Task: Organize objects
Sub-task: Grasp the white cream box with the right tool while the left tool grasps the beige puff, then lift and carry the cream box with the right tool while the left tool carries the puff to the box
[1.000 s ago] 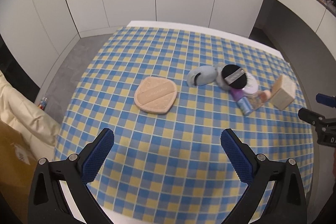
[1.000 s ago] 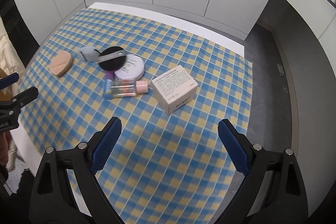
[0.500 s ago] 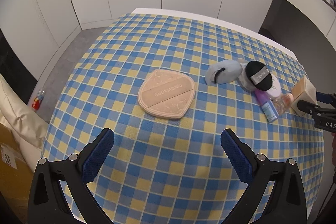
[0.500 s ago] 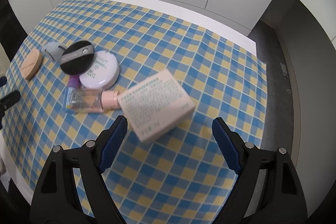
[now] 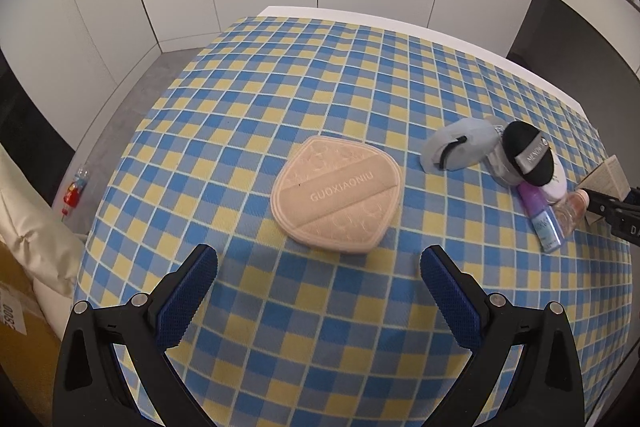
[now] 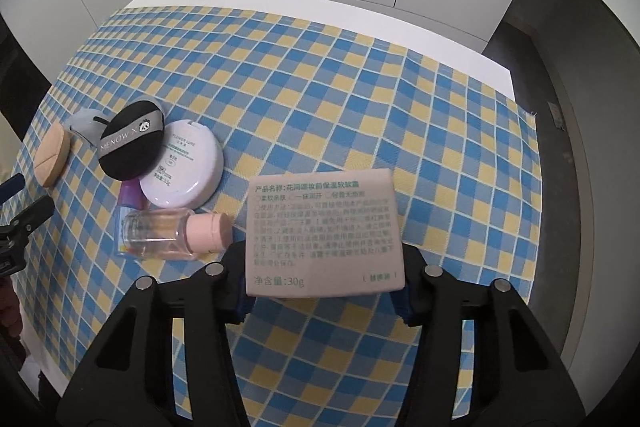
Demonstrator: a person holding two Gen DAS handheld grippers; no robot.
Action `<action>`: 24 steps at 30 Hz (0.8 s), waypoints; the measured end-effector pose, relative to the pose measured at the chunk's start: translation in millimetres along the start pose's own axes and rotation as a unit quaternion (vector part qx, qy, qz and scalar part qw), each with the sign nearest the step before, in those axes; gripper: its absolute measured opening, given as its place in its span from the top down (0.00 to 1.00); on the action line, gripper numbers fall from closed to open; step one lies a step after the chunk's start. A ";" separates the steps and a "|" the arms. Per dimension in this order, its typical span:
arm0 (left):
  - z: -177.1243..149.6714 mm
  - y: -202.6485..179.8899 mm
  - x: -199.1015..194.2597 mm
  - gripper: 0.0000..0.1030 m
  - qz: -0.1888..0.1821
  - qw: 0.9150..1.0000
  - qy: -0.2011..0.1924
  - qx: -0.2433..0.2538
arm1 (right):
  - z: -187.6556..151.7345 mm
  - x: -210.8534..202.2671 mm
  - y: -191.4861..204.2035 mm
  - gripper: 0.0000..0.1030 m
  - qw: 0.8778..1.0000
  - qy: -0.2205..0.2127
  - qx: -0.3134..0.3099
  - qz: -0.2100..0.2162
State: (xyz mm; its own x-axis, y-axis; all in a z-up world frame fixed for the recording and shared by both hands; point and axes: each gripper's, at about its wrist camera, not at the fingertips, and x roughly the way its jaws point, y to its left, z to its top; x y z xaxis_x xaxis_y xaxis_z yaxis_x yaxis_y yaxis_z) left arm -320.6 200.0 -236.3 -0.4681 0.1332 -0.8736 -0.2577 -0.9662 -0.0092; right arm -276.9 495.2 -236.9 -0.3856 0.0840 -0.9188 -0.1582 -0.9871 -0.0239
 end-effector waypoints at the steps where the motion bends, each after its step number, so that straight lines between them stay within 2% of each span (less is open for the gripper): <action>1: 1.4 -0.6 2.6 0.02 -0.001 1.000 0.003 0.002 | -0.2 0.1 1.0 0.47 1.000 0.000 0.000 0.000; 7: 10.9 1.6 7.3 0.02 -0.006 1.000 -0.002 -0.002 | -1.7 -0.2 6.3 0.47 1.000 0.001 -0.001 0.001; 13: 22.7 -6.0 11.1 0.24 -0.007 1.000 -0.009 0.018 | 1.0 -1.0 12.5 0.47 1.000 0.003 0.012 0.004; 15: 24.7 -8.8 10.1 0.36 -0.011 0.999 -0.009 0.029 | 2.4 -1.2 15.5 0.47 1.000 0.003 0.014 0.004; 18: 26.5 -14.1 5.4 0.39 -0.015 0.999 -0.006 0.037 | 3.4 -3.6 20.4 0.47 1.000 0.003 0.015 0.002; 24: 24.9 -22.6 -13.3 0.39 -0.015 0.999 -0.011 0.044 | 5.1 -19.8 30.5 0.47 1.000 -0.006 0.013 -0.004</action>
State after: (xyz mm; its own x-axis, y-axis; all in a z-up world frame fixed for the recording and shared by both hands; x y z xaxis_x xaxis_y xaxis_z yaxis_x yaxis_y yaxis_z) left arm -329.5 225.6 -212.3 -0.4769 0.1669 -0.8630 -0.3443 -0.9388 0.0087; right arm -278.8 464.1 -217.3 -0.3950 0.0945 -0.9138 -0.1848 -0.9825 -0.0218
